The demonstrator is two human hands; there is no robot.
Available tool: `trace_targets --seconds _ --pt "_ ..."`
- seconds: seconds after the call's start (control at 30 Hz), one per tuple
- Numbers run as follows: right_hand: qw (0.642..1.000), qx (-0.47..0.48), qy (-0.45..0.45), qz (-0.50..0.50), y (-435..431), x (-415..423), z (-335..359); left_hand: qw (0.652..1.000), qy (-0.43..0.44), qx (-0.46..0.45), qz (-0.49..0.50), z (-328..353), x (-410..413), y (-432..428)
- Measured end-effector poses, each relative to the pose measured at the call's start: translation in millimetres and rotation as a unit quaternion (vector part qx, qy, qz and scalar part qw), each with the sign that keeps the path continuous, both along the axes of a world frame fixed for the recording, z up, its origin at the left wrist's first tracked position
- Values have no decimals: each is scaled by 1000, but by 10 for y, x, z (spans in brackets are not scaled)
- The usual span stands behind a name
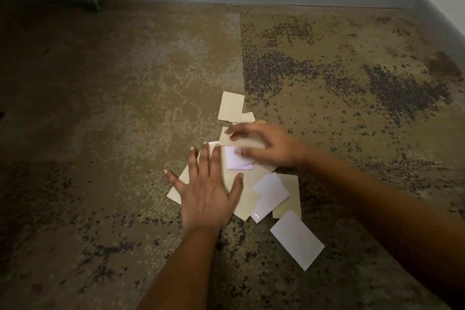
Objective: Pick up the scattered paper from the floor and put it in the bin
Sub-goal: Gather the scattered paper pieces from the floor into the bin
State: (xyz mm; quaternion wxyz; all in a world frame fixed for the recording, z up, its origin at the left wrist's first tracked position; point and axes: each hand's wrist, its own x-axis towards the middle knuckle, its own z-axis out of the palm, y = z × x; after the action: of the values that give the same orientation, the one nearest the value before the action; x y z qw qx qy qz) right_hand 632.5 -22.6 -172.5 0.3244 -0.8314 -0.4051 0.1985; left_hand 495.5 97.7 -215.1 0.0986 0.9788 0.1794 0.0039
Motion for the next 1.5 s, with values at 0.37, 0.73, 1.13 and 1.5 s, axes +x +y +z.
trace_targets --seconds 0.37,0.73,1.13,1.5 --pt "977 -161 -79 -119 565 502 -249 1000 4 -8 1 -3 -15 9" --pt "986 -123 -58 -100 -40 -358 -235 999 23 -11 -41 60 -45 12" --pt "969 -236 -3 -71 -732 -1534 23 985 124 -93 -81 310 -714 5" --pt "947 -276 -9 -167 -889 -2279 219 981 116 -155 17 513 -1389 -253"
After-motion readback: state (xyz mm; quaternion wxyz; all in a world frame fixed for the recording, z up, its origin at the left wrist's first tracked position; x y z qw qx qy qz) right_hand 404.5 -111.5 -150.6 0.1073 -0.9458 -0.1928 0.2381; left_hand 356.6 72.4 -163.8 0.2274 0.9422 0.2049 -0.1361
